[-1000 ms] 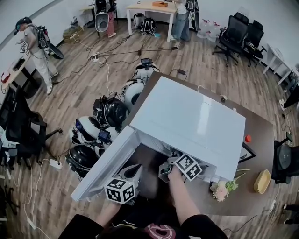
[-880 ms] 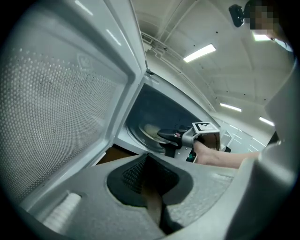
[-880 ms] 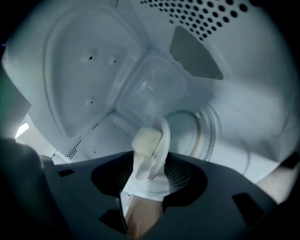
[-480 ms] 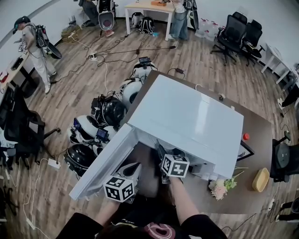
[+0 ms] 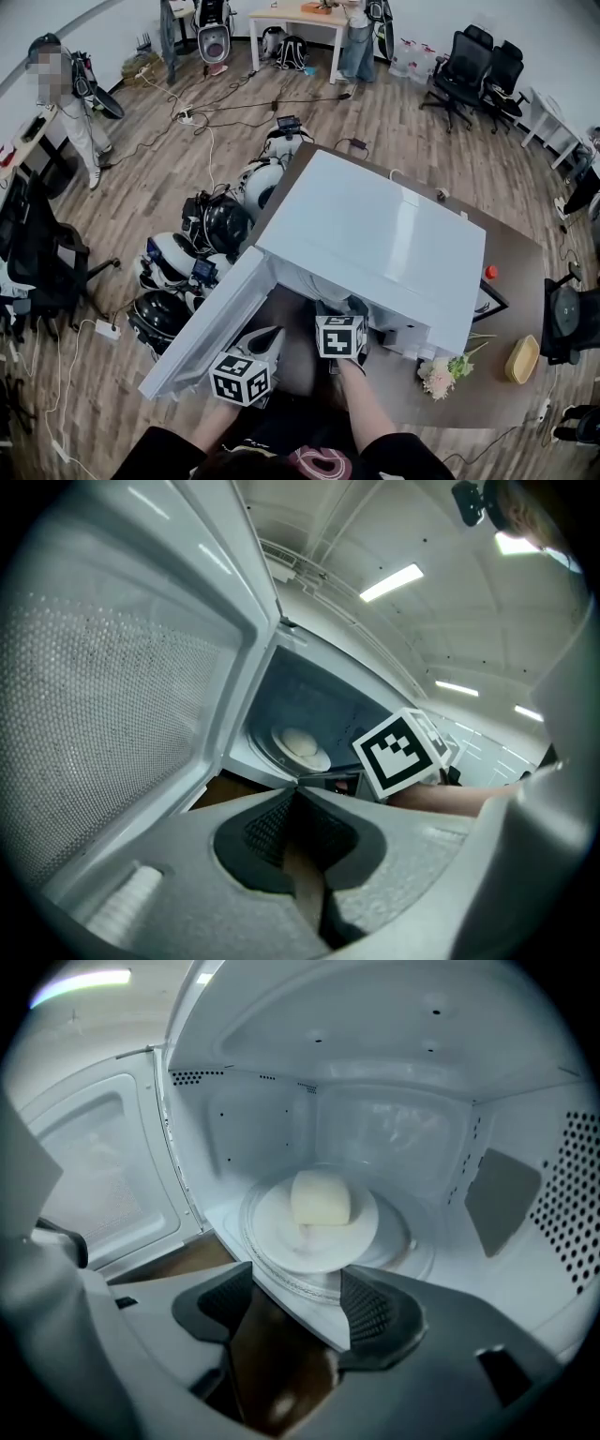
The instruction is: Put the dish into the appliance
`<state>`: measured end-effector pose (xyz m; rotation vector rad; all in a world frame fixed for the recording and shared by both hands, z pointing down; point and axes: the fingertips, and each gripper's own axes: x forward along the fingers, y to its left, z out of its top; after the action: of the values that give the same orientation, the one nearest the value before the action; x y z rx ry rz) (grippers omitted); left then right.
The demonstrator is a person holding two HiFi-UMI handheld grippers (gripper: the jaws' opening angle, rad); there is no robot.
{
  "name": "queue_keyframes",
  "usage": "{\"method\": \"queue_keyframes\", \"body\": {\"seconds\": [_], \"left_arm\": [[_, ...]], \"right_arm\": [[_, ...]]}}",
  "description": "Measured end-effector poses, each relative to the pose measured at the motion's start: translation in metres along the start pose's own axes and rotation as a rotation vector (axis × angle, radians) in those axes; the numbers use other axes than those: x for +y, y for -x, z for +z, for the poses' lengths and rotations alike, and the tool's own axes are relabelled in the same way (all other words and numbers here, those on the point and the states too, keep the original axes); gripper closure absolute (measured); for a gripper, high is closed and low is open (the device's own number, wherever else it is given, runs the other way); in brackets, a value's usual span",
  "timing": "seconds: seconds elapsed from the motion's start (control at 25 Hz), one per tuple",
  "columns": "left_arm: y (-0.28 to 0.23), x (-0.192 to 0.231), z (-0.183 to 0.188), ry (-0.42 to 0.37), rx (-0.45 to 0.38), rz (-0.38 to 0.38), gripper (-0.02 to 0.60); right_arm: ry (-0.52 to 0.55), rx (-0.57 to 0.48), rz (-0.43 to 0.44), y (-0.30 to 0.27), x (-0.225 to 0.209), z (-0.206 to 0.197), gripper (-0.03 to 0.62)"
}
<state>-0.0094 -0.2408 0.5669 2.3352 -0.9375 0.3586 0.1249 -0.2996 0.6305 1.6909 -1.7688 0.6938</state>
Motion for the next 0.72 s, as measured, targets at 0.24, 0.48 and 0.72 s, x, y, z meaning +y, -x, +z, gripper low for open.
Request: {"method": "queue_keyframes", "body": {"seconds": [0.24,0.48,0.72], "left_arm": [[0.000,-0.004,0.000,0.002,-0.004,-0.014,0.572],[-0.003,-0.012,-0.005,-0.007,0.009,-0.038,0.572],[-0.006,-0.023,-0.006,-0.026,0.005,-0.071,0.572]], "right_arm": [[-0.084,-0.020,0.029,0.008,-0.001,0.001,0.280],[-0.145,-0.066,0.103,0.022,0.005,0.003,0.266],[-0.229,-0.100,0.238,0.049,0.019,-0.008,0.255]]}}
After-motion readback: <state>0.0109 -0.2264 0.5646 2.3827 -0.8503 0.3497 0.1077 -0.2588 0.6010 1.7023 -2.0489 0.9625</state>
